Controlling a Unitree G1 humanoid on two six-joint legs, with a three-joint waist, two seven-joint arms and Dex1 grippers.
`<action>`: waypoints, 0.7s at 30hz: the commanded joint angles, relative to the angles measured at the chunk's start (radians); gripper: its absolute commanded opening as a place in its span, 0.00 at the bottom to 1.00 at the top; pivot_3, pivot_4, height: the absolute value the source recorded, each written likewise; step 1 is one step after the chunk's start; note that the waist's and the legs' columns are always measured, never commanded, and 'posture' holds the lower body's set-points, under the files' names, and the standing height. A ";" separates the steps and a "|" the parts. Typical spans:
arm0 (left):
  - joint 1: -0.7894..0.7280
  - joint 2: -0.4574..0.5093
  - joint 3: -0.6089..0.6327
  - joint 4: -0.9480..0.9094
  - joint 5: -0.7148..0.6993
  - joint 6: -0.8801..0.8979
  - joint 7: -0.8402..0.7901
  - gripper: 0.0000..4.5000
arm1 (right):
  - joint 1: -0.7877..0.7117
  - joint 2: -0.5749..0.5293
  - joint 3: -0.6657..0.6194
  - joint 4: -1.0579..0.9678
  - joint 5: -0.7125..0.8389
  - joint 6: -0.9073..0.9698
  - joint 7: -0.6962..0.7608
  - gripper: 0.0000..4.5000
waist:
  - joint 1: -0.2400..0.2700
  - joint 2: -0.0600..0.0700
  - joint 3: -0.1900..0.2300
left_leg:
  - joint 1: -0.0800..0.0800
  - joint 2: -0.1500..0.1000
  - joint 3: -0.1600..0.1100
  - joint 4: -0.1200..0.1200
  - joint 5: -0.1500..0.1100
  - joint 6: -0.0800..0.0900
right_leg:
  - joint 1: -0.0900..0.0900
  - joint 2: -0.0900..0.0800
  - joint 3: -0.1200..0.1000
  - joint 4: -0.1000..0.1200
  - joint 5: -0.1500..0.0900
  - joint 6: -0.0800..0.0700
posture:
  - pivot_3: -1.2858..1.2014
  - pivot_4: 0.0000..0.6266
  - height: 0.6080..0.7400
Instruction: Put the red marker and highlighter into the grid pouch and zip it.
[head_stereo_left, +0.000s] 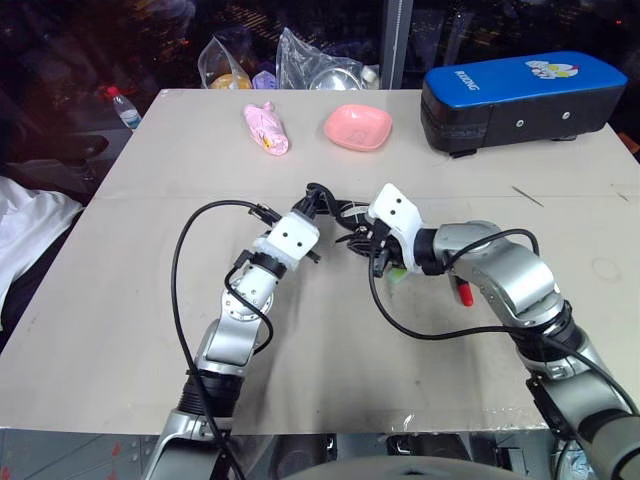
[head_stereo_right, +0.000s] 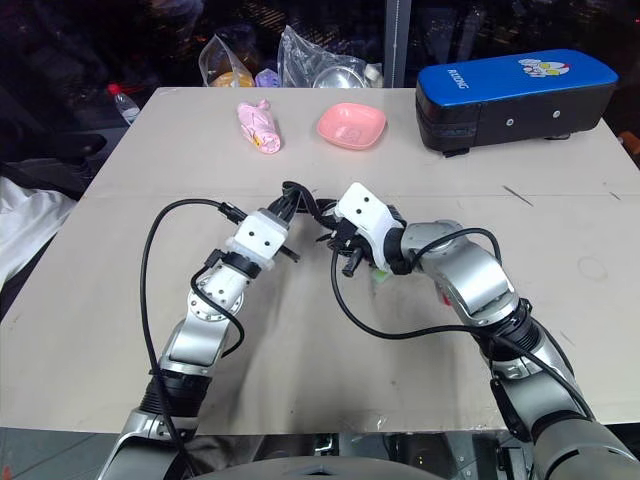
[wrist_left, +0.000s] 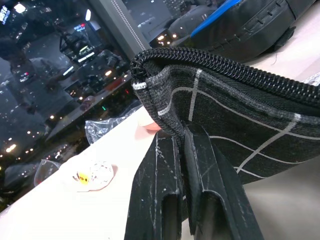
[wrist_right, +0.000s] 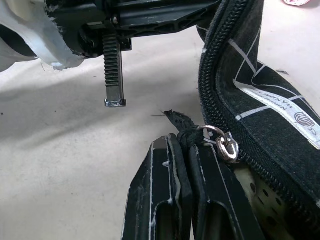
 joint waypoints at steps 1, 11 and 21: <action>-0.010 -0.006 -0.013 -0.051 -0.007 -0.008 -0.006 0.00 | -0.044 0.066 -0.015 0.000 0.006 -0.028 -0.041 0.01 | -0.001 0.000 0.000 | 0.000 0.000 0.000 0.000 0.000 0.000 | 0.000 0.000 0.000 0.000 0.000 0.000 | 0.52 0.24 0.98; 0.001 -0.006 -0.016 -0.062 -0.008 -0.003 -0.015 0.00 | -0.073 0.234 -0.119 0.056 0.039 0.001 -0.163 0.01 | 0.001 0.000 0.000 | 0.000 0.000 0.000 0.000 0.000 -0.001 | 0.000 0.000 0.000 0.000 0.000 0.000 | 0.52 0.24 0.98; 0.004 -0.012 -0.025 -0.062 -0.010 -0.010 -0.021 0.00 | -0.064 0.222 -0.120 0.050 0.044 0.002 -0.184 0.01 | -0.001 0.000 0.000 | 0.000 0.000 0.000 0.000 0.000 -0.001 | 0.000 0.000 -0.001 0.000 0.000 0.000 | 0.52 0.24 0.98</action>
